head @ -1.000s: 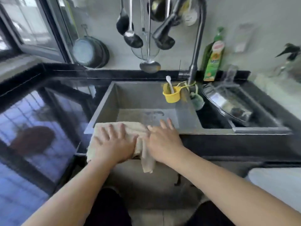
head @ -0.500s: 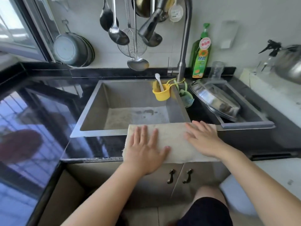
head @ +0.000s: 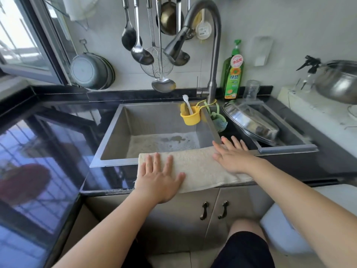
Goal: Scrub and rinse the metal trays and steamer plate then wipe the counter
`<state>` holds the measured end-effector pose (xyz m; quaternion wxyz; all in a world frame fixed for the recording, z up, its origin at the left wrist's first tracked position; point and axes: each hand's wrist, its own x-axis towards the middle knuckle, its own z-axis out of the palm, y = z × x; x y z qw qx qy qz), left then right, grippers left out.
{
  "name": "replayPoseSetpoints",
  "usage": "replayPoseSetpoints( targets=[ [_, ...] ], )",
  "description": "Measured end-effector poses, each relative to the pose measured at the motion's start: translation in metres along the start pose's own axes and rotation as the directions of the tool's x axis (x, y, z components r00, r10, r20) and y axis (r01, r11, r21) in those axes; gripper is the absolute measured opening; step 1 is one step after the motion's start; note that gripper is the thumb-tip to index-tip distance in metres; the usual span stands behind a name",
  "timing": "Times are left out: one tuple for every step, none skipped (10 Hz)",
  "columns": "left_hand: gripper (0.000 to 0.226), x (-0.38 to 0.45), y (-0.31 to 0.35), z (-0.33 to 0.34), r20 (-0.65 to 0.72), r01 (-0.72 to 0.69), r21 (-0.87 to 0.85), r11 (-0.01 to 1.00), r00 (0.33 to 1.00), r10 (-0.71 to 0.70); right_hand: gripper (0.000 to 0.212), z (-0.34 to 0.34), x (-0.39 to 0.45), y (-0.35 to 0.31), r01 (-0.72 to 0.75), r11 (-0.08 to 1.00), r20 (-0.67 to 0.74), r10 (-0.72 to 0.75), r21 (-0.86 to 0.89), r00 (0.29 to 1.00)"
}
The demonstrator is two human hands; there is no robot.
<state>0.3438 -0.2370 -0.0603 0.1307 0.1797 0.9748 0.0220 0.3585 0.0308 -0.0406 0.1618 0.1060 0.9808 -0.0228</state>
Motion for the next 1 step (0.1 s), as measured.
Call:
replayPoseSetpoints(
  targets=[
    [0.074,0.0052,-0.0040,-0.0203,0.016,-0.023,0.008,1.000,1.000,0.023,0.065,-0.0259,-0.0157,-0.0223,0.000,1.000,-0.002,0.000,0.024,1.000]
  ],
)
